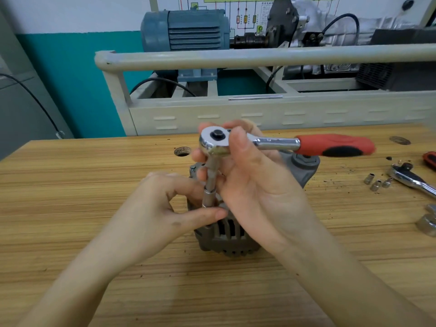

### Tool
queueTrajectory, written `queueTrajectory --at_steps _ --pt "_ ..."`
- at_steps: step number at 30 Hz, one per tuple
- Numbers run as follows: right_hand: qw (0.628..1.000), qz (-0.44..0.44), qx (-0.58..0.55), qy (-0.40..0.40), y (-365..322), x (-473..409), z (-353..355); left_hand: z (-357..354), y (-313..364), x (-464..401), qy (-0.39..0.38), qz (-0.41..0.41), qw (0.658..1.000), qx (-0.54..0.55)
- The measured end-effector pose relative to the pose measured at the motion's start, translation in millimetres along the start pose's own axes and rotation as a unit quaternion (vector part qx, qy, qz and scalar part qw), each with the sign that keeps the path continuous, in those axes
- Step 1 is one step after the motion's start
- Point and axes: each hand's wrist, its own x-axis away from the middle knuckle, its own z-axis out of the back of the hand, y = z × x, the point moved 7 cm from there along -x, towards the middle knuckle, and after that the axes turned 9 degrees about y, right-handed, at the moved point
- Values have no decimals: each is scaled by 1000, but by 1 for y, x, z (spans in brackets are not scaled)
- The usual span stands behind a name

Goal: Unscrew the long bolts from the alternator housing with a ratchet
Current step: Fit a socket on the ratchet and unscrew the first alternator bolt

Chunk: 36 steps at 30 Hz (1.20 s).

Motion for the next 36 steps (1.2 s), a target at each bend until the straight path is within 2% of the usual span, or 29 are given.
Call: queueTrajectory --at_steps 6,14,18,23,30,36 --pt "999 -47 -3 -4 8 -3 -2 1 1 2 -19 2 1000 16" --pt "1000 -4 0 15 0 -1 2 5 4 1 30 -21 999 -22" --pt "1000 -20 -18 7 3 -2 2 6 1 0 39 -2 999 -12" --pt "997 -68 -40 11 9 -7 5 5 -3 0 11 16 1000 19" --pt "999 -25 -29 -33 3 -4 0 6 2 0 25 -6 1000 1" --pt "998 -58 -31 -25 9 -5 0 6 -2 2 11 15 1000 -8"
